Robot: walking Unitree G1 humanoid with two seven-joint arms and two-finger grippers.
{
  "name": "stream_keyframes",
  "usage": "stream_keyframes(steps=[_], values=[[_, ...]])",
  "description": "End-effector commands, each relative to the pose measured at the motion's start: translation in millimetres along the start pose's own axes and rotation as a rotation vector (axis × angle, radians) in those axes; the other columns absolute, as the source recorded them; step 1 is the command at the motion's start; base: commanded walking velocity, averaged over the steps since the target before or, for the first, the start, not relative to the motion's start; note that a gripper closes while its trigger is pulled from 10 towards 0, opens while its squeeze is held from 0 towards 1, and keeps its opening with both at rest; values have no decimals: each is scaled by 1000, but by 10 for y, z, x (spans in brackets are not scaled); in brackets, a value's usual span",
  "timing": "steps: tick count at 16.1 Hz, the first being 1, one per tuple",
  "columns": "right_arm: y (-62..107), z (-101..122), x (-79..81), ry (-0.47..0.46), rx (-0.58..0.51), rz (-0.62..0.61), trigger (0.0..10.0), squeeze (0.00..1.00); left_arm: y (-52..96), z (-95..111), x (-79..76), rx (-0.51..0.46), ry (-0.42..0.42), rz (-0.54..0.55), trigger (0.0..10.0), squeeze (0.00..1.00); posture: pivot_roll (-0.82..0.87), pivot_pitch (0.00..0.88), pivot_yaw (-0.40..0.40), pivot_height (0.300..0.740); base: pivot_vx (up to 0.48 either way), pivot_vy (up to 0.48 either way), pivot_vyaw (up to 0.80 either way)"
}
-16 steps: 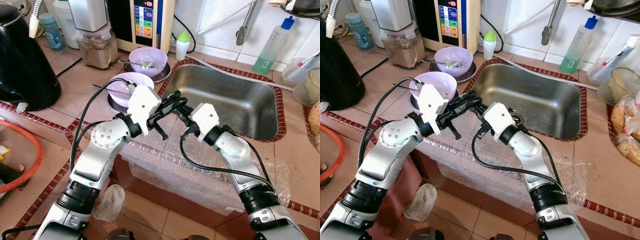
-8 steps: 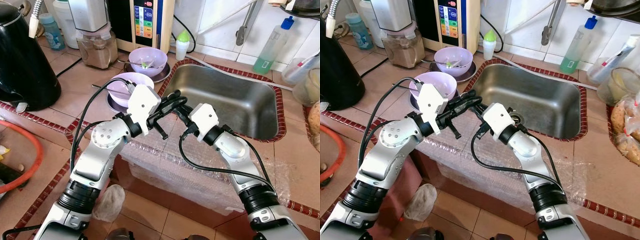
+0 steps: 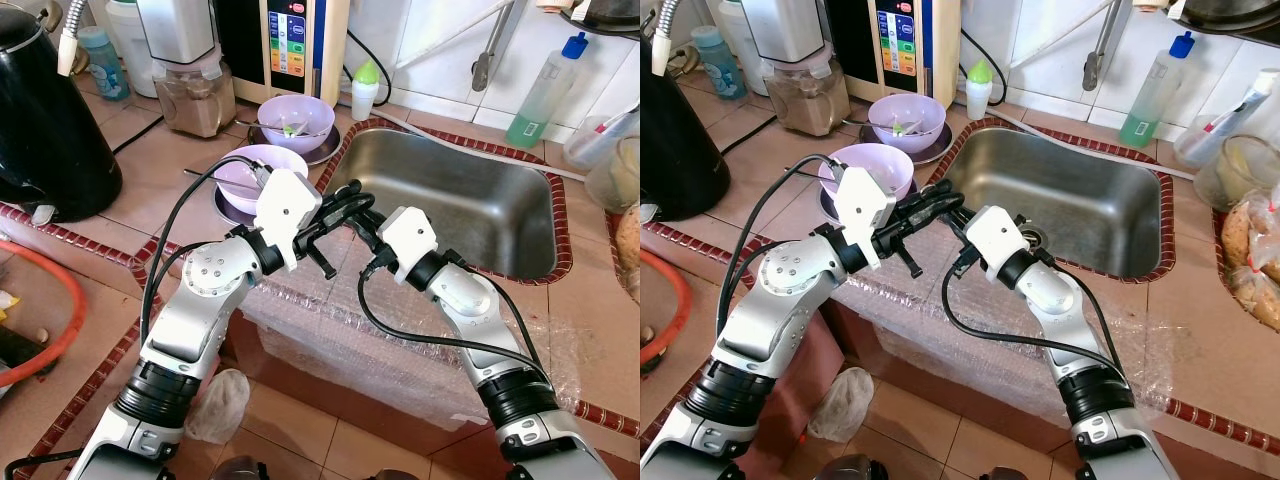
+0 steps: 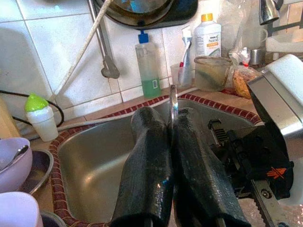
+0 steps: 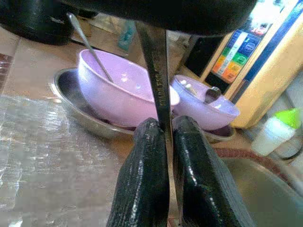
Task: Kitchen organization
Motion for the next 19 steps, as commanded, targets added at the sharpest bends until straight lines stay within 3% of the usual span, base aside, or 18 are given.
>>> stream_keyframes(steps=[1,2,8,11,12,13,14,19], values=[[84,23,-585,42,2,-258,0,0,42,-137,-52,28,7,-5,10000,1000,-33,11,-6,740,0,0,0],[111,28,-688,63,5,-301,0,0,37,-156,-61,30,12,-6,10000,1000,-35,10,-5,740,0,0,0],[116,-50,-825,118,40,-349,0,0,62,-207,-81,52,8,-14,10000,1000,-27,24,0,740,0,0,0],[50,-255,-872,120,170,-329,0,0,196,-297,-175,102,14,-52,10000,1000,0,66,13,740,0,0,0],[48,-346,-893,97,219,-340,2706,0,240,-338,-208,122,20,-65,10000,1000,12,78,17,740,0,0,0],[49,-372,-904,88,233,-349,3686,20,255,-350,-219,130,20,-71,10000,1000,18,85,20,740,0,0,0],[48,-431,-923,62,264,-370,10000,1000,284,-384,-248,153,19,-87,10000,1000,27,93,23,740,0,0,0],[61,-546,-920,11,313,-403,10000,1000,340,-484,-244,221,-5,-107,10000,1000,50,104,38,740,0,0,0]])
Point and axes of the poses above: a point about 5 cm out from each wrist's last joint towards the gripper, its own y axis pointing back from the gripper into the wrist, its own z axis along the axis of the wrist's last joint, x = y × z, the point moved 6 cm from there along -y, pointing out of the wrist towards the gripper, and after that the axes turned 10 degrees about -y, right-handed, at the moved point
